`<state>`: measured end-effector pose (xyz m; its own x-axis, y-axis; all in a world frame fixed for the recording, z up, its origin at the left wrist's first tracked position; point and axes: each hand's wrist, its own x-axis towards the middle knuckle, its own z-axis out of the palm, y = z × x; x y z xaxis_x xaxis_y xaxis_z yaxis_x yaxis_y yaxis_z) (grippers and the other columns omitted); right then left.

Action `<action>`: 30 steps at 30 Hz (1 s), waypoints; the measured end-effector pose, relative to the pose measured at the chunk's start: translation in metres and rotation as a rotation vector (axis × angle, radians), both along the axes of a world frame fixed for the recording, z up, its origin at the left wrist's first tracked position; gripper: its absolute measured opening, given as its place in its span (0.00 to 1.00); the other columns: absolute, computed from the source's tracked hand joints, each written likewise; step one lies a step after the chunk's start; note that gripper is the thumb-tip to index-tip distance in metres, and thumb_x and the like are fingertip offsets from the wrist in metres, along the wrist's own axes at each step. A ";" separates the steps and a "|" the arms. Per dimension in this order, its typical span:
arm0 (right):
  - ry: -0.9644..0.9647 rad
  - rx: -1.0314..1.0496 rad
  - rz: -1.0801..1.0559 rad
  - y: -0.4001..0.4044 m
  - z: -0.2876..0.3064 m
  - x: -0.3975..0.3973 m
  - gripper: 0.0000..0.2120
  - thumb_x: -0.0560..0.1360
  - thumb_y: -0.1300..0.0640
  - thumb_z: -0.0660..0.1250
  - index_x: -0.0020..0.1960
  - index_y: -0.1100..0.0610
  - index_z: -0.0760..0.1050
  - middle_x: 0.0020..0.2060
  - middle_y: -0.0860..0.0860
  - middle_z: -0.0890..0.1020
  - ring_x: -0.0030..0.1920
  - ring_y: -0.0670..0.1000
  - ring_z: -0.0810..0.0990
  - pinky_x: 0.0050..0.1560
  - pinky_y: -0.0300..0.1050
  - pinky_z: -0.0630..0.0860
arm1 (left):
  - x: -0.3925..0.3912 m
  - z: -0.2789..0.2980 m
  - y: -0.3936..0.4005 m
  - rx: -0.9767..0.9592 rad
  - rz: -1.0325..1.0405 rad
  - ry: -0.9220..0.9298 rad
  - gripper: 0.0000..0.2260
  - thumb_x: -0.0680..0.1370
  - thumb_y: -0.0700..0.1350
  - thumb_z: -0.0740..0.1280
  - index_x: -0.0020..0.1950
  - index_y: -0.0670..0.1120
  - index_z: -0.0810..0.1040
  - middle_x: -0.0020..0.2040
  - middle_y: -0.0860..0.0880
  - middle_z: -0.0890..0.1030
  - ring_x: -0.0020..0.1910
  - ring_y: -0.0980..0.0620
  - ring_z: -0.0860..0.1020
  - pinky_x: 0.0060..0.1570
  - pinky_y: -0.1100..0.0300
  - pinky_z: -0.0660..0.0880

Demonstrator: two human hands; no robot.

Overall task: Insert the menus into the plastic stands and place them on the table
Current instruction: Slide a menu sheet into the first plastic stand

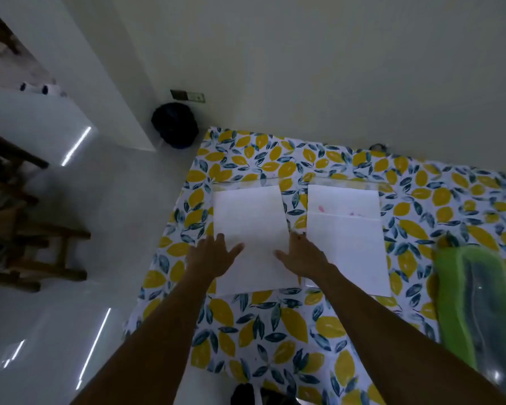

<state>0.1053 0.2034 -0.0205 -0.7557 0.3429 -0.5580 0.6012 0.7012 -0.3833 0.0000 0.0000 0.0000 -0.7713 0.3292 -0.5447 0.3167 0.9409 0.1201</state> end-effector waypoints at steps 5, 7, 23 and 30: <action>0.026 0.008 -0.108 -0.008 -0.009 0.008 0.35 0.79 0.43 0.60 0.78 0.61 0.54 0.76 0.61 0.62 0.71 0.64 0.69 0.67 0.56 0.70 | 0.012 -0.019 0.001 0.037 0.082 -0.017 0.36 0.77 0.69 0.53 0.75 0.44 0.61 0.74 0.35 0.63 0.67 0.35 0.71 0.63 0.42 0.71; 0.041 0.014 -0.146 -0.013 -0.011 0.011 0.32 0.80 0.45 0.60 0.77 0.61 0.57 0.73 0.63 0.65 0.68 0.65 0.71 0.66 0.56 0.71 | 0.012 -0.025 0.004 0.075 0.124 -0.021 0.36 0.77 0.69 0.54 0.75 0.44 0.61 0.74 0.34 0.61 0.68 0.34 0.69 0.63 0.40 0.72; 0.169 -0.162 -0.639 -0.062 0.008 0.046 0.21 0.75 0.55 0.62 0.68 0.57 0.71 0.60 0.59 0.80 0.59 0.61 0.79 0.56 0.51 0.76 | 0.021 -0.019 -0.029 0.334 0.370 -0.031 0.38 0.74 0.69 0.63 0.75 0.45 0.64 0.67 0.35 0.72 0.63 0.34 0.74 0.61 0.44 0.73; 0.402 -0.114 -0.724 -0.092 0.045 0.076 0.12 0.77 0.61 0.61 0.54 0.53 0.80 0.56 0.57 0.84 0.55 0.59 0.80 0.50 0.46 0.74 | 0.023 0.030 -0.067 0.565 0.407 0.013 0.30 0.76 0.62 0.67 0.69 0.42 0.70 0.62 0.40 0.78 0.59 0.39 0.78 0.50 0.53 0.74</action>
